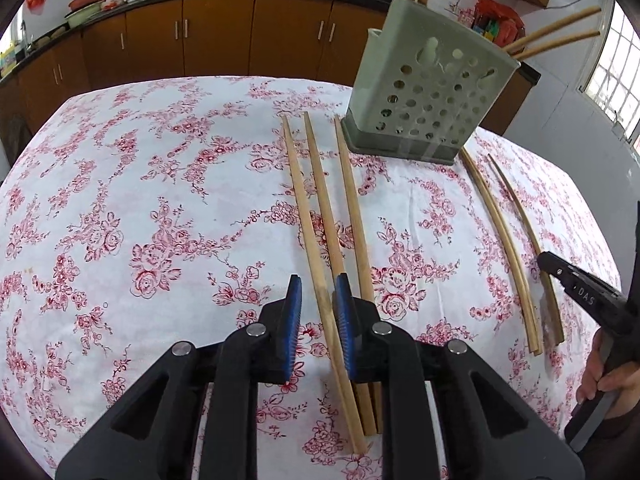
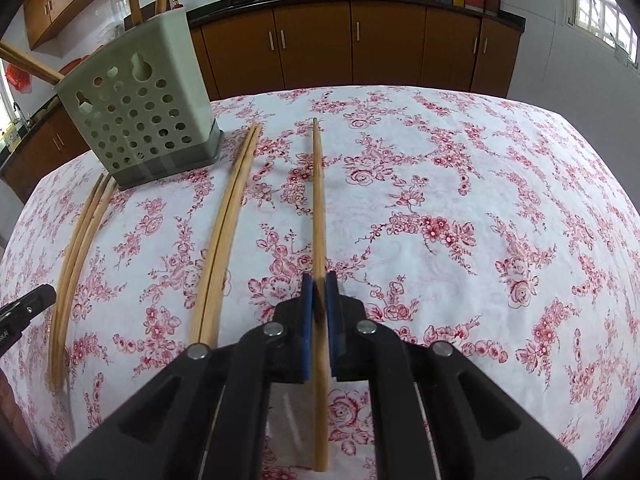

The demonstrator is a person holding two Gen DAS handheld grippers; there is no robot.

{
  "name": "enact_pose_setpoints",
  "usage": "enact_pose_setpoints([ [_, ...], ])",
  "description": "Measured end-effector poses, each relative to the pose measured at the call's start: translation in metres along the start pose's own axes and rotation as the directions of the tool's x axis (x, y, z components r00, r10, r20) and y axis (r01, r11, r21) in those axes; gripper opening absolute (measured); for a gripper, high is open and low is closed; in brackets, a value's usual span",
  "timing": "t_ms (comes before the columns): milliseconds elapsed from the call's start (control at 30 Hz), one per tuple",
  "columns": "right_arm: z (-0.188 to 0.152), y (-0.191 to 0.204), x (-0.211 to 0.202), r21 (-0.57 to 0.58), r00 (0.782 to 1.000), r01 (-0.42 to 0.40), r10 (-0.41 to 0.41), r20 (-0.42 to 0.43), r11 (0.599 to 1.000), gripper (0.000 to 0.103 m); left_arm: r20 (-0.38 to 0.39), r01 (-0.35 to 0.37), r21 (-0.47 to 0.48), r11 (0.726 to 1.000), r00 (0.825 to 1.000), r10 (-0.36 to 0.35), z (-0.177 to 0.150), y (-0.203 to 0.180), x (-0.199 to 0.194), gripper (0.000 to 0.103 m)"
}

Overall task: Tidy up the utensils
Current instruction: 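Lift the chopstick with the right gripper and raise it upright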

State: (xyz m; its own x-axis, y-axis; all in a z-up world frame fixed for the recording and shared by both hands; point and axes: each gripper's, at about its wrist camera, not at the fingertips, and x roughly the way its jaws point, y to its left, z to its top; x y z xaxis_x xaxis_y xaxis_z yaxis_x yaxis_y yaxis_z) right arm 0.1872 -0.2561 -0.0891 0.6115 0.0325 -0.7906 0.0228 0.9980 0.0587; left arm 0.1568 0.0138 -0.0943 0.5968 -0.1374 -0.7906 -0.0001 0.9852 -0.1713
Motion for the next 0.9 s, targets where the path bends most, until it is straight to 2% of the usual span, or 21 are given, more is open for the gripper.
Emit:
enact_pose_setpoints([
  [133,0.0,0.001,0.0,-0.002,1.0,0.001,-0.001,0.0,1.0,0.008,0.004,-0.033,0.008,0.999,0.999,0.033,0.0,-0.003,0.004,0.009],
  [300,0.0,0.0,0.001,-0.006,1.0,-0.006,0.006,0.004,1.0,0.008,0.02,-0.102,-0.012,0.995,0.995,0.102,0.006,0.008,0.006,0.007],
  [400,0.002,-0.006,0.001,0.018,1.0,0.005,-0.005,0.014,1.0,0.008,0.024,-0.143,-0.046,0.989,0.989,0.144,0.015,0.028,0.008,0.007],
  [567,0.006,-0.014,0.003,0.033,1.0,0.018,-0.019,0.023,0.999,0.008,0.01,-0.102,-0.011,0.995,0.995,0.102,0.022,0.044,0.009,0.008],
  [667,0.007,-0.013,0.004,0.018,0.999,0.028,-0.029,0.028,0.999,0.008,0.026,-0.099,0.021,0.995,0.995,0.098,0.019,0.044,0.007,0.008],
  [900,0.005,-0.011,0.004,-0.001,0.998,0.04,-0.04,0.039,0.999,0.008,0.058,-0.094,0.031,0.995,0.994,0.093,0.011,0.046,0.004,0.009],
])
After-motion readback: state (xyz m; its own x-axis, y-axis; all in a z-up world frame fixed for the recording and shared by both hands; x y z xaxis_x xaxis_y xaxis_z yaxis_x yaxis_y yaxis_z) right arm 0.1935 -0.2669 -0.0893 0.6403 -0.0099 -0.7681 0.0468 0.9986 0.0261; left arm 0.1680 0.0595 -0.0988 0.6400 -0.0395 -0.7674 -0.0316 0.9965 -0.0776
